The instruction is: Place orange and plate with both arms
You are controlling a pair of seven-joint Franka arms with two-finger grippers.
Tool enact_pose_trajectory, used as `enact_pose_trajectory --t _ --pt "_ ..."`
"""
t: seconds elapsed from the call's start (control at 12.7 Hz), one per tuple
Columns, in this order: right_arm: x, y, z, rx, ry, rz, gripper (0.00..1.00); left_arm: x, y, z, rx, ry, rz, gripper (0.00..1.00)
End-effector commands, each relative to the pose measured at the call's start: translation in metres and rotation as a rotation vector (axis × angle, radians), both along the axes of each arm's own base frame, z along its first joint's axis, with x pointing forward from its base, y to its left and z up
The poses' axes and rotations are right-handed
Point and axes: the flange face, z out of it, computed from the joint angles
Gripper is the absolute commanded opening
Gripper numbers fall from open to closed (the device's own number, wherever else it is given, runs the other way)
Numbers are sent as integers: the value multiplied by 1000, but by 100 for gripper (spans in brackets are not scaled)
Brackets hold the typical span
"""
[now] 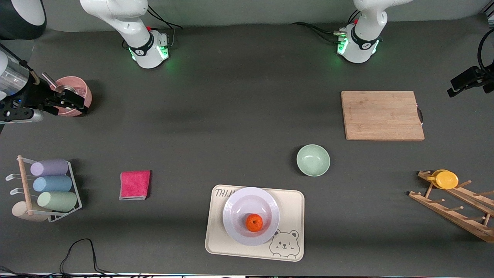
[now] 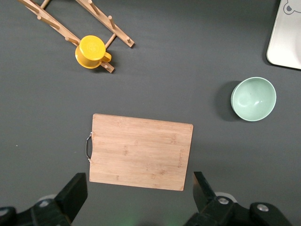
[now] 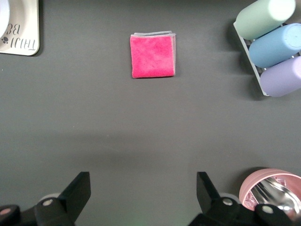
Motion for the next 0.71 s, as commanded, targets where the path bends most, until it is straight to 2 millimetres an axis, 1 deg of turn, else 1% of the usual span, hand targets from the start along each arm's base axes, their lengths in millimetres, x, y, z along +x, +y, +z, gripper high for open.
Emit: enact_pose_trajectory --t 0.0,0.24,0.39,0.55,0.63 --pt "-9 -7 6 -5 -13 19 100 1 -1 6 0 8 -6 100" --pt "-7 -1 9 -4 -19 29 100 3 -1 4 6 10 -1 100" --pt "-6 7 12 -2 -17 44 100 5 -3 2 7 9 10 100" --pt "-7 8 12 0 -10 47 100 5 -3 2 7 8 8 100" --pt "-7 8 15 0 -14 47 100 6 -4 2 7 8 7 100"
